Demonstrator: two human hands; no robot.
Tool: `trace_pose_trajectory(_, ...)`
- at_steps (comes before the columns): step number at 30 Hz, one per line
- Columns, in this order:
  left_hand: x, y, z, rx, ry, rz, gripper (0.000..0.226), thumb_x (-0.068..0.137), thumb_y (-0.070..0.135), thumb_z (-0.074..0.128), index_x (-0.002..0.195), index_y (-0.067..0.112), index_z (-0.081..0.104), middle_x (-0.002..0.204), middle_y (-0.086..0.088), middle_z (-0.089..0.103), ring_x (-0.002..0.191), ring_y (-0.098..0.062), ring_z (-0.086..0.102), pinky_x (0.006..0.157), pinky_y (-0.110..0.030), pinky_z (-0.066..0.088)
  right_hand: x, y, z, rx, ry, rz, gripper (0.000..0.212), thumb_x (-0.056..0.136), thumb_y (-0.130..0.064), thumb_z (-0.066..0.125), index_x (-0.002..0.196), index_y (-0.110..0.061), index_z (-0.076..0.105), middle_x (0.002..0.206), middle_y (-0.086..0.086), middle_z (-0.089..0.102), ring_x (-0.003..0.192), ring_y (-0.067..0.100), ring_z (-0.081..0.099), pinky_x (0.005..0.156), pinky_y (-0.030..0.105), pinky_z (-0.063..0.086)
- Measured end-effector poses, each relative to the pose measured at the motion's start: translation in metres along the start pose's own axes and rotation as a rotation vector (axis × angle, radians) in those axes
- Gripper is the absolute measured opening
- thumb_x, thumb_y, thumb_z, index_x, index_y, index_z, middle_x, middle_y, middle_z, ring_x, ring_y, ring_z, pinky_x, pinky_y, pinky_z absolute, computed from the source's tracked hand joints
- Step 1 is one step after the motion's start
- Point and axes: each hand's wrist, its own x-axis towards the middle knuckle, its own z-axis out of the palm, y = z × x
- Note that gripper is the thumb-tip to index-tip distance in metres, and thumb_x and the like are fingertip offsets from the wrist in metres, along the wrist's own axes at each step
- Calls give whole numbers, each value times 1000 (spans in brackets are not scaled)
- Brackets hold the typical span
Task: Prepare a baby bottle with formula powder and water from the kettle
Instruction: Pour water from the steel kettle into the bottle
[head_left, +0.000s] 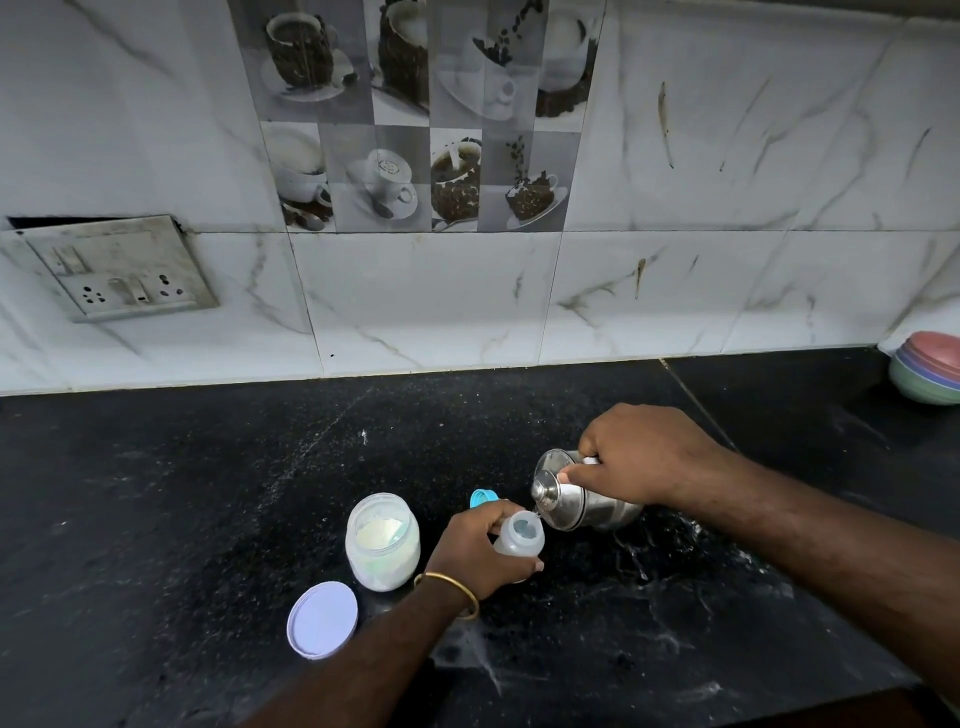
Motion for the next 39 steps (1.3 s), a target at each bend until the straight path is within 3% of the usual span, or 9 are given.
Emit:
trace_pose_trajectory(9,-2,3,-2,12,-2,7,49,58,29,91,102,35,69,98,15,74,94,0,68,89,-19,54,-2,-1,0,-15,11,-2,37,91,-61,50,85,-30,70,76,-10,58,74,15,55,55,26,31)
trace_pose_trajectory(15,-2,3,-2,17,9,7,48,58,29,92,98,39,67,98,16,74,94,-2,68,89,-21,55,-5,-3,-2,-11,-11,6,48,91,-62,51,56,-29,44,65,-11,49,71,14,53,57,26,33)
trace_pose_trajectory(22,-2,3,0,42,-11,4,52,59,32,91,106,33,69,99,16,73,95,0,67,89,-17,53,-5,-4,-3,-6,8,2,49,91,-61,52,54,-31,40,64,-10,45,70,15,51,54,25,31)
trace_pose_trajectory(28,0,-1,2,38,-5,-13,55,57,34,92,107,30,71,99,16,74,94,1,68,89,-20,55,-3,-2,-1,-13,4,3,43,91,-62,51,61,-31,48,65,-12,45,73,15,53,56,26,32)
trace_pose_trajectory(32,-1,0,3,28,-7,-13,53,57,33,92,106,29,72,98,15,74,94,0,68,89,-20,55,-1,-3,-1,-20,13,4,36,91,-62,51,89,-31,70,69,-12,47,75,15,53,57,27,34)
trace_pose_trajectory(37,0,-2,4,20,-14,-31,56,54,38,91,106,30,72,96,15,75,92,0,68,89,-23,56,-3,-2,0,-33,26,-7,37,91,-61,50,88,-31,71,81,-11,57,76,15,55,58,27,34)
trace_pose_trajectory(39,0,-2,4,17,-14,-33,55,54,38,90,105,29,72,96,15,75,92,0,68,89,-24,56,-2,-1,0,-38,20,-6,37,91,-61,50,79,-30,66,78,-11,57,74,14,55,55,26,33)
